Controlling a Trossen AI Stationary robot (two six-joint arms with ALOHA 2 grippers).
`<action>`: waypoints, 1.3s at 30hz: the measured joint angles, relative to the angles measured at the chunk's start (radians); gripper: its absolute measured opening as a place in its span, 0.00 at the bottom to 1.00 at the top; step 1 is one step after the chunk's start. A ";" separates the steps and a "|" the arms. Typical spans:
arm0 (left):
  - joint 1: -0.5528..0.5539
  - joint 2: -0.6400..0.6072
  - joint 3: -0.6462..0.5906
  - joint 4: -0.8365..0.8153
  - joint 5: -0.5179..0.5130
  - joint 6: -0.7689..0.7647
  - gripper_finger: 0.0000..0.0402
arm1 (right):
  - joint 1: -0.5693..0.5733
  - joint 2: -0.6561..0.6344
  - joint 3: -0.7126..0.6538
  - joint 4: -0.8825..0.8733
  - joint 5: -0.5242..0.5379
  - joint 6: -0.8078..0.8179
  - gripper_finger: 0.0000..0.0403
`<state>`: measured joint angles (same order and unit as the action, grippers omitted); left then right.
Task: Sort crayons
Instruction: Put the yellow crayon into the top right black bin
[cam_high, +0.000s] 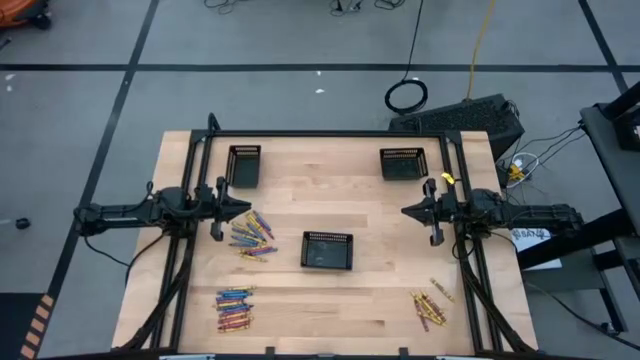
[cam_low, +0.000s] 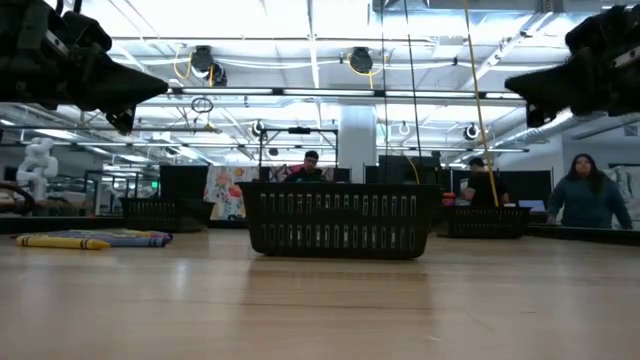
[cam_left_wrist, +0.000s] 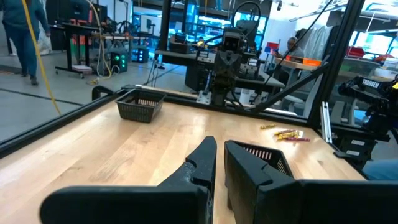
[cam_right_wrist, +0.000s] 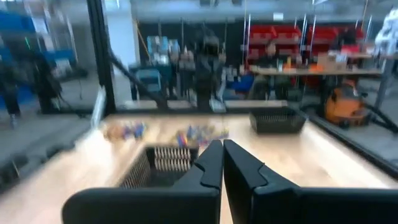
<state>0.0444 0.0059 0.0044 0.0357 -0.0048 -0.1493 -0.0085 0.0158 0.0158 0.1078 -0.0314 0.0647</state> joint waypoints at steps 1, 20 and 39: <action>0.000 0.000 0.000 0.000 0.000 0.000 0.09 | 0.002 0.000 0.003 0.014 -0.004 0.075 0.00; 0.000 0.000 0.000 -0.001 0.000 0.000 0.09 | 0.336 0.318 0.318 -0.331 0.376 0.384 0.00; 0.000 0.000 0.000 0.000 0.000 0.000 0.09 | 0.482 1.069 0.762 -1.087 -0.042 1.037 0.00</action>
<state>0.0444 0.0063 0.0048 0.0357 -0.0048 -0.1493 0.4731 1.0850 0.7776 -0.9794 -0.0731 1.1018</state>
